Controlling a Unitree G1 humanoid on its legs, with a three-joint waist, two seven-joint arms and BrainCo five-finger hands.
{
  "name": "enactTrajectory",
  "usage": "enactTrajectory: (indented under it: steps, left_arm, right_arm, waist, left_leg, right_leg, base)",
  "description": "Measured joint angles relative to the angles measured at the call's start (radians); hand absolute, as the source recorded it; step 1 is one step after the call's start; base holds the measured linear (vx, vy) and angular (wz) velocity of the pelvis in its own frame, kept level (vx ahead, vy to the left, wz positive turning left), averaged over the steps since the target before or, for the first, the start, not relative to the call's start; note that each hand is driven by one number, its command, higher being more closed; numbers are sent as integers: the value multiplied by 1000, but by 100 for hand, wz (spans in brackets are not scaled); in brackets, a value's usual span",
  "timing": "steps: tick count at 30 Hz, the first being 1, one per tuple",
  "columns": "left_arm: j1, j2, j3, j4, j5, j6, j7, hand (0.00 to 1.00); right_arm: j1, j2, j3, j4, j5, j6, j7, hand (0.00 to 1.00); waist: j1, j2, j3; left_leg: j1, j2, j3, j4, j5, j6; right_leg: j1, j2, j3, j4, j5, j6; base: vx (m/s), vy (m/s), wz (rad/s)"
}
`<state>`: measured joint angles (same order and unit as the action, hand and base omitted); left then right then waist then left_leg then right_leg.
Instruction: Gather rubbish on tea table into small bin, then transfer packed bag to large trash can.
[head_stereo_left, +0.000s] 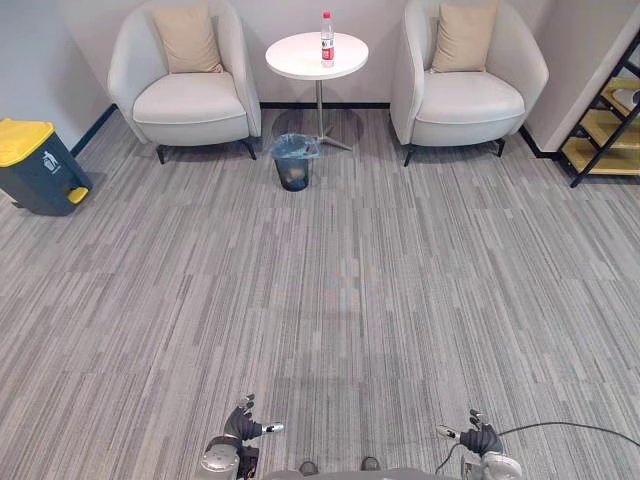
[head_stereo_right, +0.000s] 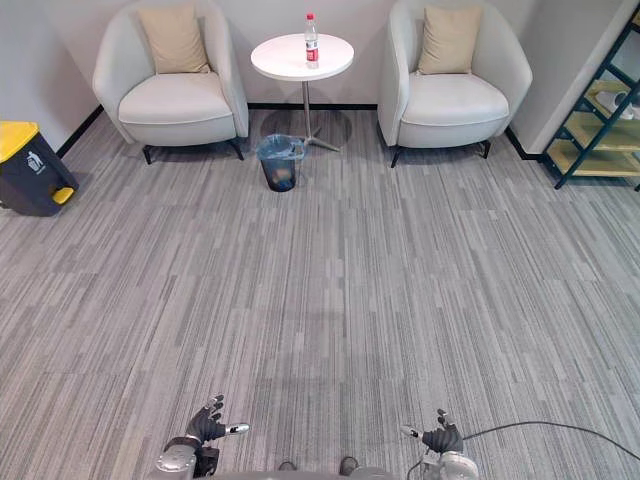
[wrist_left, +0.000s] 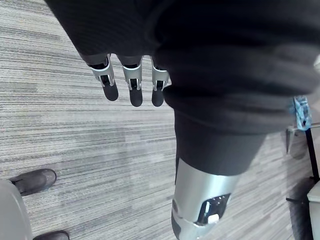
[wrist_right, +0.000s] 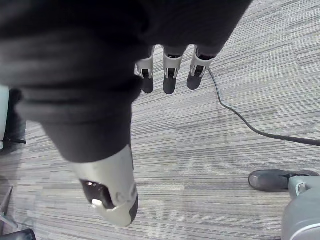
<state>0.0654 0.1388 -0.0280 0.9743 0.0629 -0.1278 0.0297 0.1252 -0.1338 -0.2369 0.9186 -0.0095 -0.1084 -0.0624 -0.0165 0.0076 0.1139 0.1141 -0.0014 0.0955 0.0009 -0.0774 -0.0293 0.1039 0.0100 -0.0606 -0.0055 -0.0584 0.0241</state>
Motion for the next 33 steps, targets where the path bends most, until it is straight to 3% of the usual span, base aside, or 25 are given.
enactTrajectory:
  steps: [26, 30, 33]
  left_arm:
    - [31, -8, -1, 0, 0, -2, -2, 0]
    - [32, -8, -4, -23, -2, -3, -4, 0]
    - [38, -8, -5, -55, -3, -3, -3, 0]
  right_arm:
    - [-12, -12, 13, -6, 1, -4, 4, 0]
    - [1, -35, 51, -81, 0, -4, 5, 0]
    - [-20, -37, 50, -86, -1, -4, 4, 0]
  waist:
    - [-2, 0, 1]
    - [-13, 0, 1]
    - [-12, 7, 4]
  left_leg:
    - [8, 1, 21, -28, 5, 7]
    - [6, 1, 47, -28, 2, 11]
    - [-45, 9, 89, 35, -50, 31]
  right_leg:
    - [4, 5, 7, -31, 15, -16]
    - [-8, 6, 35, -35, 24, -11]
    - [-62, 8, 71, -2, -1, 3]
  base:
    - [-21, -12, -3]
    - [-50, -22, -14]
    - [-31, 7, -32]
